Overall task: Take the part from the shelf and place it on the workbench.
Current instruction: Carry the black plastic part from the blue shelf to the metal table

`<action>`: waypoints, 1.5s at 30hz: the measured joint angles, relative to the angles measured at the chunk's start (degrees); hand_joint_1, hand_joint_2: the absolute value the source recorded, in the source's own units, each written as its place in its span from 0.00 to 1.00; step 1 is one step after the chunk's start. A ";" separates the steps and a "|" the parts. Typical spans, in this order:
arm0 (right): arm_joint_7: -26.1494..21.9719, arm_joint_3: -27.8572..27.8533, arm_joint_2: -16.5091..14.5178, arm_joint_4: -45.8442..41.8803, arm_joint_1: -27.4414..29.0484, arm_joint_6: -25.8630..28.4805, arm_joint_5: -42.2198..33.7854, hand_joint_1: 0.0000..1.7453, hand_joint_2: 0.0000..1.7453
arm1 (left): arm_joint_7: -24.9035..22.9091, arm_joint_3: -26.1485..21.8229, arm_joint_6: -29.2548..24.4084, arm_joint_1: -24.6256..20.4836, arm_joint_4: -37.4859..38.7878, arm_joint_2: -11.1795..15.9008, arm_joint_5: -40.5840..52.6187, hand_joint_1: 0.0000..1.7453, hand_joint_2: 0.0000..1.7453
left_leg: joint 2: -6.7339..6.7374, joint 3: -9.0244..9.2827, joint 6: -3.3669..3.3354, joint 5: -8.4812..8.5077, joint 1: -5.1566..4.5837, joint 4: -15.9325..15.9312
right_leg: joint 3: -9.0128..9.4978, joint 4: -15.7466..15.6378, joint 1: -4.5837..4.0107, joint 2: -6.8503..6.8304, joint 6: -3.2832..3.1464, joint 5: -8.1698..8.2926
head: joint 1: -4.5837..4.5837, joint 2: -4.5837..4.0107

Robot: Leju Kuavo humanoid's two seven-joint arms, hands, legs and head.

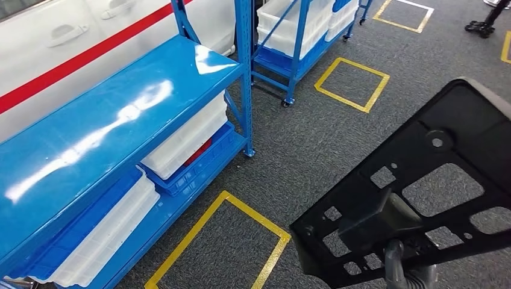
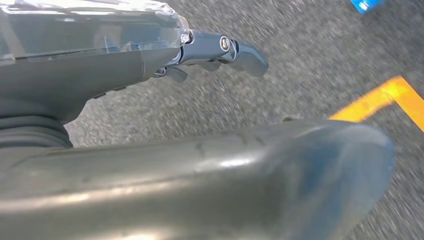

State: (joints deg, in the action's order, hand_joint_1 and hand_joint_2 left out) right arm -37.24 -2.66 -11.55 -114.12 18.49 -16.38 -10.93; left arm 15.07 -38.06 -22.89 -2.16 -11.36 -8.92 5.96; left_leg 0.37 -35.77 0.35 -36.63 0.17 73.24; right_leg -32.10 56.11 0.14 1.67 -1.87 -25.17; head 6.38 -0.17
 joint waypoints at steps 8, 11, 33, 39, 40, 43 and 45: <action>0.08 7.23 0.27 5.41 -3.96 3.92 -0.45 1.00 1.00 | -1.99 -1.59 -6.24 -0.35 -0.01 -1.43 0.19 0.00 0.00 | -3.87 8.63 -1.16 6.78 0.17 -16.16 | -3.14 1.92 0.07 5.42 2.21 1.90 | 0.00 0.00; 0.21 8.37 0.52 6.19 -4.73 4.70 -0.73 1.00 1.00 | -2.30 -1.74 -7.42 -0.44 0.00 -2.06 0.55 0.00 0.00 | -1.57 8.22 -2.29 7.56 0.23 -16.63 | -5.08 5.41 0.09 2.27 2.98 -0.41 | -0.02 0.00; 0.24 15.36 1.95 10.71 -7.35 8.66 -2.16 1.00 1.00 | -5.50 -2.08 -13.75 -0.30 -0.01 -3.62 2.16 0.00 0.00 | -0.85 2.00 0.05 5.01 0.22 -5.51 | -1.13 1.50 -0.04 2.67 0.27 0.24 | -0.02 0.00; 0.25 17.36 2.41 12.69 -9.36 9.75 -2.42 1.00 1.00 | -4.44 -2.24 -13.62 -0.37 -0.01 -4.26 1.88 0.00 0.00 | -3.74 5.10 -1.36 8.54 0.34 -14.37 | -3.03 2.85 0.29 6.05 2.46 0.63 | -0.02 0.00; 0.25 17.49 2.52 12.96 -9.56 9.86 -2.43 1.00 1.00 | -4.22 -2.25 -13.44 -0.38 -0.01 -4.37 1.84 0.00 0.00 | -3.01 5.11 -1.83 8.81 0.33 -14.60 | -3.38 3.31 0.28 5.03 2.74 0.37 | -0.03 0.00; 0.25 17.75 2.93 13.84 -10.42 10.07 -2.43 1.00 1.00 | -3.62 -2.29 -12.63 -0.14 -0.01 -4.70 1.63 0.00 0.00 | -0.55 4.87 -2.60 9.28 0.20 -15.03 | -7.04 10.78 0.17 -0.30 3.35 -3.96 | -0.05 0.00; 0.16 17.86 3.27 14.48 -10.77 10.29 -2.43 1.00 1.00 | -3.21 -2.42 -11.88 0.04 -0.01 -4.79 1.37 0.00 0.00 | 1.25 4.65 -2.66 9.27 -0.06 -15.01 | -10.21 17.54 0.41 -1.30 3.66 -6.69 | -0.04 0.00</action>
State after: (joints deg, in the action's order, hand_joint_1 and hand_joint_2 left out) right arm -37.07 15.20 -8.28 -99.63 7.72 -6.09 -13.36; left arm 11.87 -40.47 -34.78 -2.11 -11.37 -13.70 7.33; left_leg 1.63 -31.12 -2.31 -27.36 0.10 58.23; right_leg -42.31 73.65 0.55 0.36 1.79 -31.87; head 6.34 -0.17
